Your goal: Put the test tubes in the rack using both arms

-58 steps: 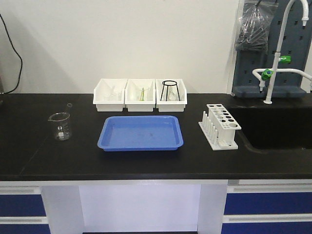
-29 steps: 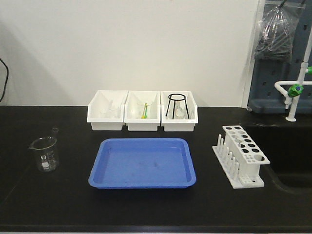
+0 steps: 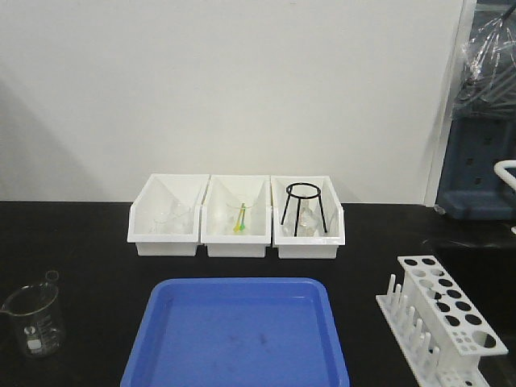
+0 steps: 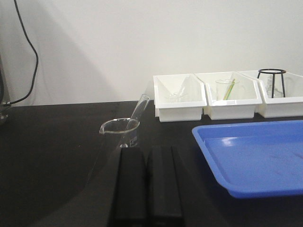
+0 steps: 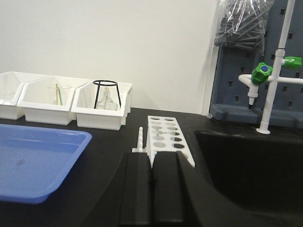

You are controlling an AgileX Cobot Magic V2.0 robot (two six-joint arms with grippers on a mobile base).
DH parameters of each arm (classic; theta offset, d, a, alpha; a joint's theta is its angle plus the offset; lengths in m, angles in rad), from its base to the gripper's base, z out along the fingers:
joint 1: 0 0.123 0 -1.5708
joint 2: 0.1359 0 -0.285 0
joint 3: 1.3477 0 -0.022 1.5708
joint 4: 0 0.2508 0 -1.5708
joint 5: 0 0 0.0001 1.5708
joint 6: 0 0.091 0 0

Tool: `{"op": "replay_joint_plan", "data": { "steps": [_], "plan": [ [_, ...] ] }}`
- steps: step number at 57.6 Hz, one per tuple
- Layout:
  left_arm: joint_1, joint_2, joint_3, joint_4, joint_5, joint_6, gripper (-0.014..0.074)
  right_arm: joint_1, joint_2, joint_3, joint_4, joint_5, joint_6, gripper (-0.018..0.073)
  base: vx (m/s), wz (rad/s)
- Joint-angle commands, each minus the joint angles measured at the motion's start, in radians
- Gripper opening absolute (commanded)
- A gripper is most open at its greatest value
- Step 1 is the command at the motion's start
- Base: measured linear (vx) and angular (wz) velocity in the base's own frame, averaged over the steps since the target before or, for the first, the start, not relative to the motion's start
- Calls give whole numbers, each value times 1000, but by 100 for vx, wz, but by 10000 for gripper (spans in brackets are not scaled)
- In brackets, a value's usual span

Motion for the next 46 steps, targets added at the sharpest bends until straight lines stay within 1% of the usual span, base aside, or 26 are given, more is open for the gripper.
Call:
{"op": "replay_joint_plan", "data": {
  "steps": [1, 23, 46],
  "plan": [
    [3, -2, -26, -7, -87, -4, -4, -6, -10, 14, -4, -79, -4, -8, 30, -1],
    [3, -2, -26, -7, -87, -4, -4, -6, -10, 14, -4, -79, -4, -8, 24, -1],
    [3, -2, -26, -7, -87, -4, -4, -6, -10, 14, -4, -79, -4, -8, 12, -1]
  ]
}}
